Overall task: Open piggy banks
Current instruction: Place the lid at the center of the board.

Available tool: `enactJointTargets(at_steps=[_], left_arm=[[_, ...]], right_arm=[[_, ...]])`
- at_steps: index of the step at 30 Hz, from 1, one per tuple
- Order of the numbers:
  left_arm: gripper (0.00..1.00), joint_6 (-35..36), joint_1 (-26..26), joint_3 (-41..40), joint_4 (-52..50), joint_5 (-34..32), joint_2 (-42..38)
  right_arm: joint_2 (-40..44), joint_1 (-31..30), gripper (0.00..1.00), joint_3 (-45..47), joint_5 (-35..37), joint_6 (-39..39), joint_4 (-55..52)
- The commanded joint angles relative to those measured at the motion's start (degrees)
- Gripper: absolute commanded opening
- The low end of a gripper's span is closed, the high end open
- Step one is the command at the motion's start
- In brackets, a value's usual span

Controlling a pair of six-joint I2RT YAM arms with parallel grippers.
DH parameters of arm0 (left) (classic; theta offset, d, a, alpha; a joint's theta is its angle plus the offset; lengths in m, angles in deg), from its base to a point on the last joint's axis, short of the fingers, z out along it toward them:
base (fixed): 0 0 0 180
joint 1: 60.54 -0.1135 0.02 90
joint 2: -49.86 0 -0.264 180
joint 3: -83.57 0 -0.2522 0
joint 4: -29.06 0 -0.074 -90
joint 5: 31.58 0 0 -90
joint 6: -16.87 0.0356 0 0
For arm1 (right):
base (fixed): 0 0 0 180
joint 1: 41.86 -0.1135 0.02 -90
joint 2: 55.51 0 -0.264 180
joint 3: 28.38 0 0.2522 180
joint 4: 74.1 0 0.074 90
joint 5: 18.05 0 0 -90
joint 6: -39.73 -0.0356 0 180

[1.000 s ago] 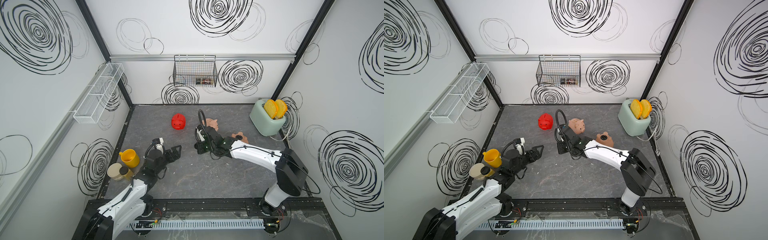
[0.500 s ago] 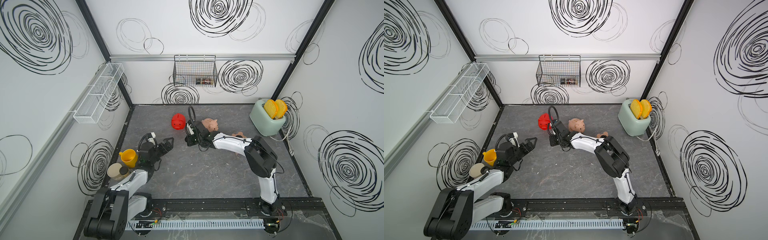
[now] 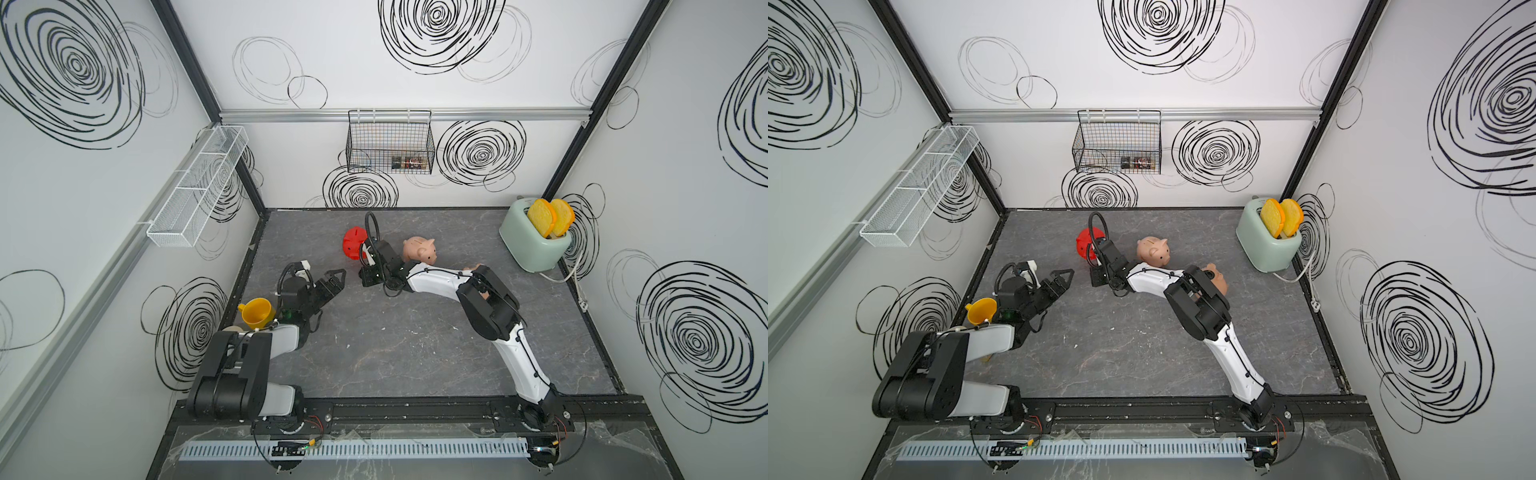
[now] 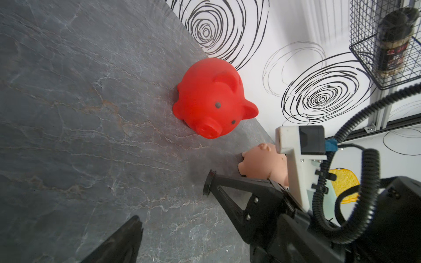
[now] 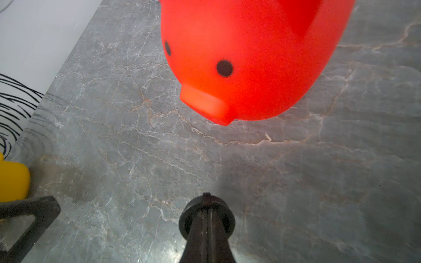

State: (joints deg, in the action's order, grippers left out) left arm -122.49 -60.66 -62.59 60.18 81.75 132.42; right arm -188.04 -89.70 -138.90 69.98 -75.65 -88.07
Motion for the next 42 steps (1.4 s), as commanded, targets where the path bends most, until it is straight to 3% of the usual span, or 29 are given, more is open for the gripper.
enactJointTargets(at_steps=[1, 12, 28, 42], left_arm=[[0.96, -1.8, -1.4, 1.4, 7.0, 3.4, 2.3], [0.96, -1.3, -1.9, 2.2, 6.4, 4.4, 4.4], [0.96, -1.2, -1.9, 2.6, 6.3, 4.7, 5.4], [0.96, -1.5, -1.9, 2.9, 6.5, 4.8, 6.0]], right_arm=[[-1.3, 0.5, 0.00, -2.3, 0.9, 0.8, 3.1], [-6.3, 0.5, 0.00, -8.5, 0.6, 1.1, 3.1], [-8.7, 0.4, 0.00, -10.5, 1.8, 1.7, 5.0], [-9.4, 0.3, 0.13, -11.7, 0.5, 1.9, 4.2]])
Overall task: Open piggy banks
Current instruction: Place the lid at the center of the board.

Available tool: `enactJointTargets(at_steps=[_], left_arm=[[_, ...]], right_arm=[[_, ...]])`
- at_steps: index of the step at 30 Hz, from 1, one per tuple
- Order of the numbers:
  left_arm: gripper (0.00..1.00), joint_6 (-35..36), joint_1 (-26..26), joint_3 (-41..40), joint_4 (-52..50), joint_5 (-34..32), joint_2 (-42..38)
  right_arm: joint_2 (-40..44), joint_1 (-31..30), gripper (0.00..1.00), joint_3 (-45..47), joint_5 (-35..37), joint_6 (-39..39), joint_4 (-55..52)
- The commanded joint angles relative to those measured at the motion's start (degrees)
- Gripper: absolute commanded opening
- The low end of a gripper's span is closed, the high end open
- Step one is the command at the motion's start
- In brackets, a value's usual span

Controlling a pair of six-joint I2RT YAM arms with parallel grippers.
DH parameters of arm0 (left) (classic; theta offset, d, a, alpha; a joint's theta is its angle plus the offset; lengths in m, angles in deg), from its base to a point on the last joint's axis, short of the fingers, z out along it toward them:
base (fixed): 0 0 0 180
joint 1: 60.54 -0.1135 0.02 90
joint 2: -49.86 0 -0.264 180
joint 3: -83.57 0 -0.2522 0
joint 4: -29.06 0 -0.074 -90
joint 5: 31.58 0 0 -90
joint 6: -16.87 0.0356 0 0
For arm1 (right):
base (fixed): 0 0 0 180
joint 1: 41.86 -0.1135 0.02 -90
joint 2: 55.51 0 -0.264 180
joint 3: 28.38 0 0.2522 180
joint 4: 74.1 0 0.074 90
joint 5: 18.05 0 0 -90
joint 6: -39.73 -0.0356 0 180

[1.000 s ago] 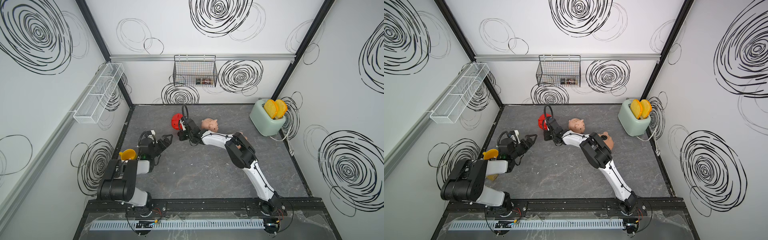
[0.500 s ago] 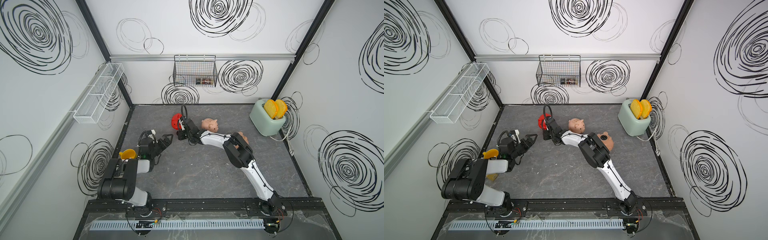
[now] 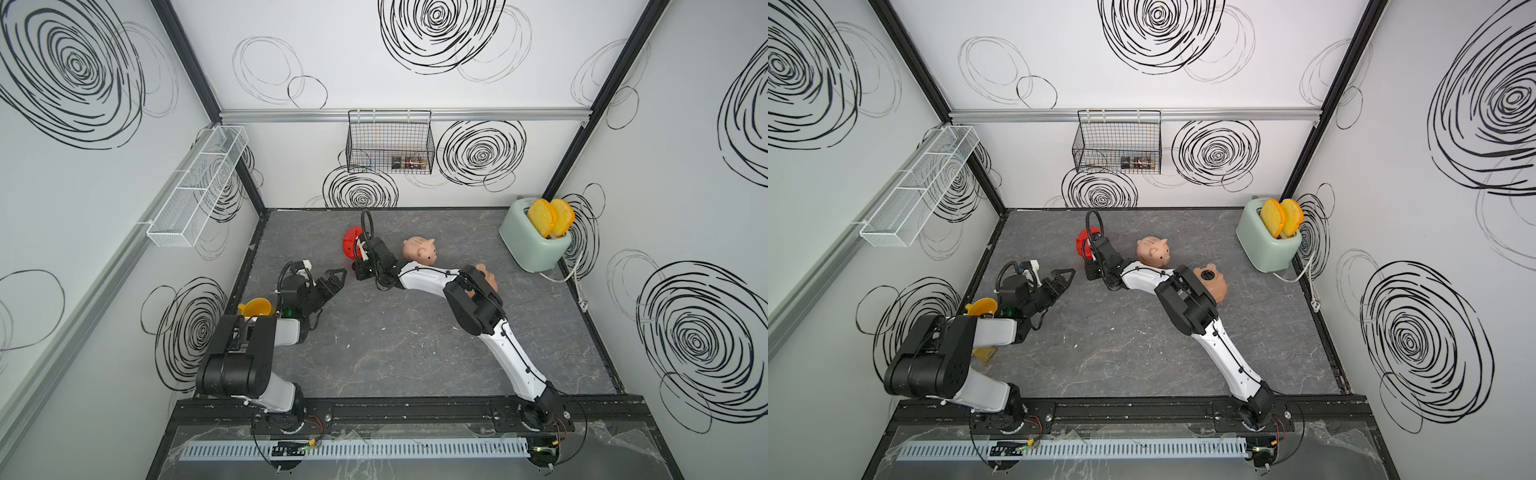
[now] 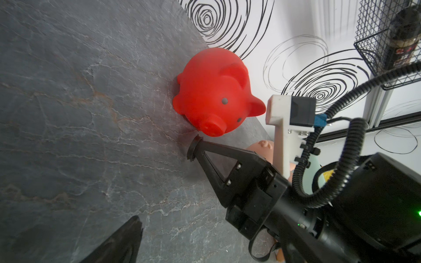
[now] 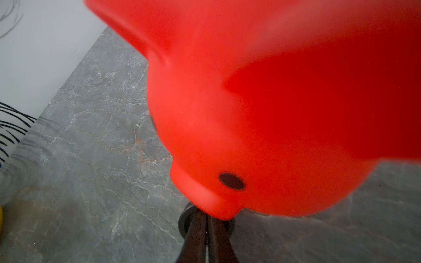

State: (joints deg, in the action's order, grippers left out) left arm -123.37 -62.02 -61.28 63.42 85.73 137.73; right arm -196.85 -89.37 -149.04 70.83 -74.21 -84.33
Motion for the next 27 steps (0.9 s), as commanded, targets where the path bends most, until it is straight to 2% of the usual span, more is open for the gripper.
enactJointTargets(at_steps=[1, 11, 16, 21, 27], left_arm=[[0.96, -0.7, -0.5, 1.5, 3.3, 0.9, 0.7], [0.96, -0.4, -0.6, 1.3, 2.9, 0.9, 0.3], [0.96, 0.2, -0.6, 0.2, 2.5, 0.5, -2.0], [0.96, 1.8, 0.2, -1.0, 0.7, -0.9, -6.1], [0.96, 3.8, 7.4, -1.2, -3.0, -7.8, -11.3]], right_arm=[[-0.6, 0.0, 0.14, -1.5, -0.4, 0.5, 0.4], [0.0, 0.0, 0.16, -1.5, -1.1, 0.5, 0.2], [3.9, 0.0, 0.16, -0.1, -2.1, 0.5, -0.1], [13.5, 0.1, 0.16, 8.7, -2.1, 0.4, 2.2], [28.3, 2.1, 0.16, 25.6, 0.5, -1.2, 4.9]])
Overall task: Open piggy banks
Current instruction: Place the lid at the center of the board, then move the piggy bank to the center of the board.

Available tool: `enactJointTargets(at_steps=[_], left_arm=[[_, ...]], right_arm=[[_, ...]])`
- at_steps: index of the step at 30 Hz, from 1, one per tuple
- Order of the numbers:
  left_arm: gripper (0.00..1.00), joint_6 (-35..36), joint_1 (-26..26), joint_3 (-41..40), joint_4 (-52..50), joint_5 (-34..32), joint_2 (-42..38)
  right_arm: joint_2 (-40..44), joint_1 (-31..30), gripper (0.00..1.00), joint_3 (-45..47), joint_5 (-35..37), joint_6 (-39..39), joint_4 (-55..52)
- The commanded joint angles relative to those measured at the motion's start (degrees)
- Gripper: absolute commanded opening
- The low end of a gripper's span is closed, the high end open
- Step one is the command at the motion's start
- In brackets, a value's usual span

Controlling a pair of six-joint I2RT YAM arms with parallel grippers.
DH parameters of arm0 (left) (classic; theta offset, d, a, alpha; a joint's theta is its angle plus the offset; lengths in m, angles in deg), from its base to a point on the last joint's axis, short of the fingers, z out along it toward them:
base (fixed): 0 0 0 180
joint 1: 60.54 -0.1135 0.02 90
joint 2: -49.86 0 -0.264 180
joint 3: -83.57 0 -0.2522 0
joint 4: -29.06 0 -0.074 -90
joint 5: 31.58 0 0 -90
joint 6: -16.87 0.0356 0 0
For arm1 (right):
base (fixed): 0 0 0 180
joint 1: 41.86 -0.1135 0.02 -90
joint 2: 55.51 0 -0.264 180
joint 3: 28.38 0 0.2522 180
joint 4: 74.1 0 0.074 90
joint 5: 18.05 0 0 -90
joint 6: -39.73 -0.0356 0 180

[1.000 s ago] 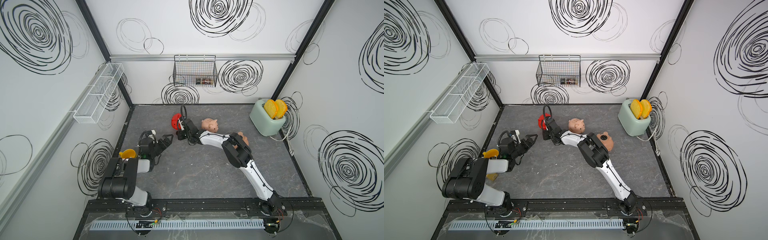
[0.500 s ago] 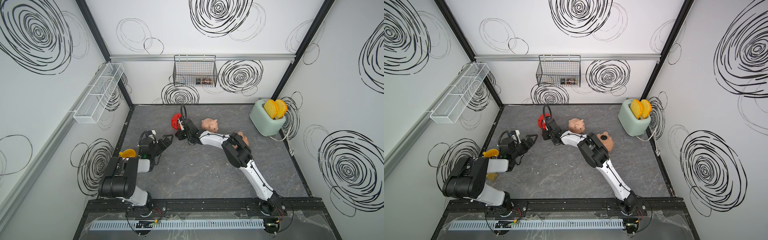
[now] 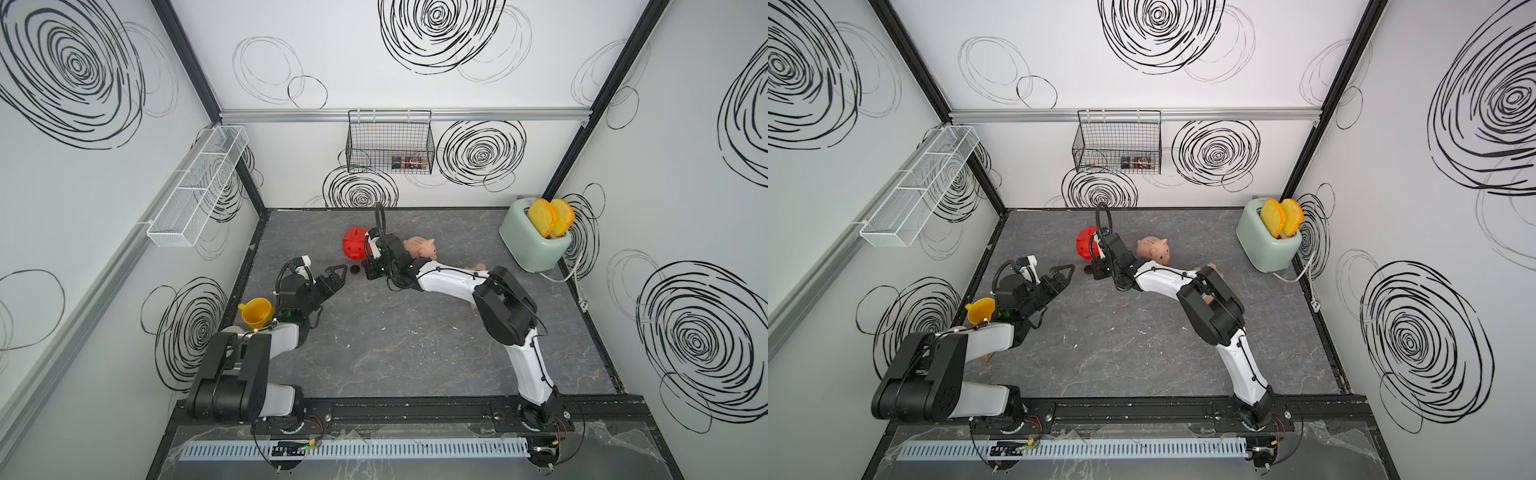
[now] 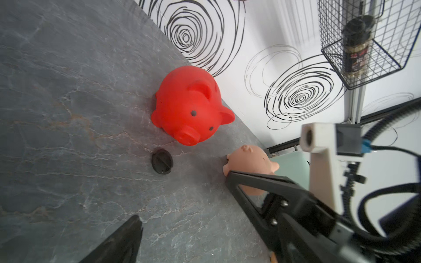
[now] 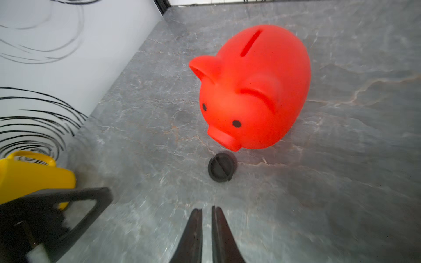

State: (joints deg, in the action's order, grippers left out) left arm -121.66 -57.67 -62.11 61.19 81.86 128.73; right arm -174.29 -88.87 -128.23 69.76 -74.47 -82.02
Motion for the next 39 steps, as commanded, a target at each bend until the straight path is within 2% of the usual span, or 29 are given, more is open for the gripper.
enactJointTargets(at_steps=[1, 5, 8, 14, 19, 25, 34, 39], left_arm=[[0.96, 3.0, 5.0, 0.3, -2.2, -5.6, -3.0], [0.96, 6.7, 12.4, 4.5, -7.6, -12.1, -3.5], [0.96, 6.9, 16.5, 7.7, -8.6, -14.2, -1.5], [0.96, 6.6, 23.5, 15.7, -8.7, -16.7, 6.2], [0.96, 6.1, 27.3, 22.6, -9.2, -17.1, 13.0], [0.96, 5.6, 28.5, 27.4, -9.7, -17.5, 17.8], [0.96, 5.4, 28.0, 34.3, -11.8, -16.8, 23.4], [0.96, 5.3, 27.8, 34.3, -13.0, -16.0, 24.0]], right_arm=[[8.3, 2.4, 0.16, 7.6, 1.8, -1.2, 2.9], [17.4, 6.8, 0.17, 17.5, 2.2, -1.9, 3.4], [22.3, 11.1, 0.17, 22.3, 1.3, -2.3, 3.2], [25.2, 19.1, 0.24, 24.5, -0.9, -0.6, 2.9], [20.1, 24.4, 0.35, 18.1, -3.9, 0.4, -1.7], [10.8, 28.4, 0.60, 7.4, -12.6, 0.7, -7.0], [0.4, 28.4, 0.66, -2.7, -16.6, 2.8, -11.4], [-1.7, 28.3, 0.66, -3.0, -21.9, 2.3, -10.8]])
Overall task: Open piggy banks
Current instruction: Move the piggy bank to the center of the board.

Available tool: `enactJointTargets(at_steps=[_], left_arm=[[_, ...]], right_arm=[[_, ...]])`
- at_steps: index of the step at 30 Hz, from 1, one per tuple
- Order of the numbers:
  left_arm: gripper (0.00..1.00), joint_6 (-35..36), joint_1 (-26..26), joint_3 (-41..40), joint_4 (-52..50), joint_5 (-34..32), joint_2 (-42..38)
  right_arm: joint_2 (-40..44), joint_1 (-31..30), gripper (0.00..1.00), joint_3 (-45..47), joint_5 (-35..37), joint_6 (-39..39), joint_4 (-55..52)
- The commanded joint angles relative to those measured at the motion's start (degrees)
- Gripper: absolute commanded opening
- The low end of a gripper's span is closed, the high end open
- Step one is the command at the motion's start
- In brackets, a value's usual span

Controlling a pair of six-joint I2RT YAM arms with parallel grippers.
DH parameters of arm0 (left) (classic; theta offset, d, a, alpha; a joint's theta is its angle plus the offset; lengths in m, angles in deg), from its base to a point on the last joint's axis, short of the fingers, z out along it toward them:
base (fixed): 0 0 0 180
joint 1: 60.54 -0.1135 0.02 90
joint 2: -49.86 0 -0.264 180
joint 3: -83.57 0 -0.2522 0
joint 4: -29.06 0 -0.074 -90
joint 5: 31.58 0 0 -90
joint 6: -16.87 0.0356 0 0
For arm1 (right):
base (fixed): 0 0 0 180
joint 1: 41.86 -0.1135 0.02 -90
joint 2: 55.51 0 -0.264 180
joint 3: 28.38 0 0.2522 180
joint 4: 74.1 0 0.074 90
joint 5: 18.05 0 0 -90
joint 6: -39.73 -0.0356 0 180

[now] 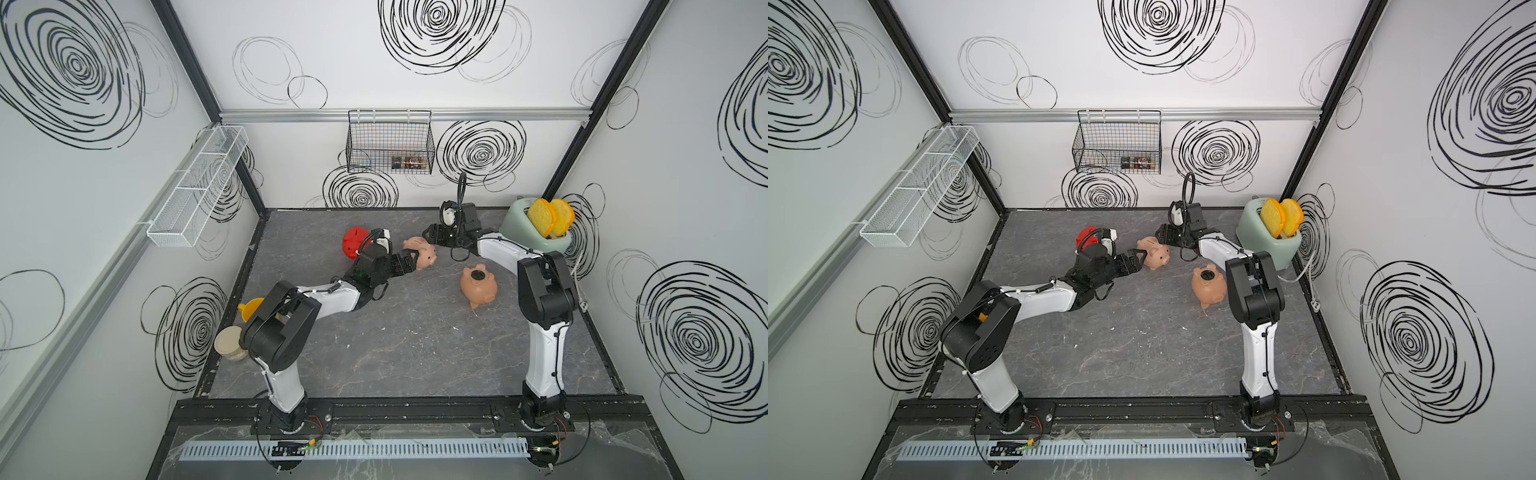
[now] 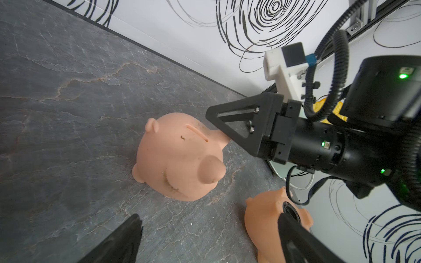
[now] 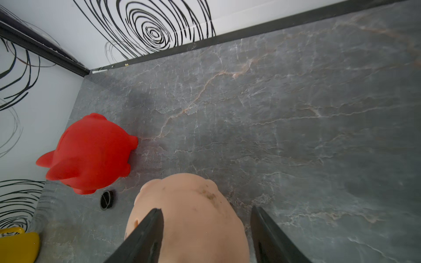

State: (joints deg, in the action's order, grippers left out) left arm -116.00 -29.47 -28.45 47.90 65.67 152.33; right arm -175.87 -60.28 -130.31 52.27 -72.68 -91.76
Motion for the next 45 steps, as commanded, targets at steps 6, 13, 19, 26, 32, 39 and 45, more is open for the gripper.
enactJointTargets(at_steps=[6, 13, 19, 26, 32, 39, 45], left_arm=[[0.96, -0.5, -0.9, -2.1, 0.7, 2.7, -0.9], [0.96, -0.4, -2.4, -7.5, 0.7, 3.8, -4.9], [0.96, -0.4, -3.2, -12.3, 1.6, 4.6, -9.9], [0.96, 0.0, -2.9, -19.6, -2.2, 4.4, -19.5], [0.96, 0.3, -1.1, -25.7, -7.3, 2.7, -28.4], [0.96, 0.0, 1.5, -32.2, -11.2, 3.5, -37.6], [0.96, 1.2, 7.9, -33.2, -17.0, -0.8, -42.8]], right_arm=[[0.4, -0.9, 0.68, 2.1, -7.7, -1.6, 2.0], [1.8, -2.3, 0.74, 5.3, -6.5, -2.1, 2.8], [5.4, -4.2, 0.73, 10.3, -2.5, -3.7, 3.3], [12.8, -8.4, 0.73, 19.3, 5.4, -8.7, 3.5], [21.0, -13.6, 0.73, 27.6, 11.4, -15.3, 4.8], [31.2, -20.1, 0.81, 38.5, 13.4, -21.4, 8.8], [40.9, -21.1, 0.85, 43.5, 12.7, -15.3, 9.6]])
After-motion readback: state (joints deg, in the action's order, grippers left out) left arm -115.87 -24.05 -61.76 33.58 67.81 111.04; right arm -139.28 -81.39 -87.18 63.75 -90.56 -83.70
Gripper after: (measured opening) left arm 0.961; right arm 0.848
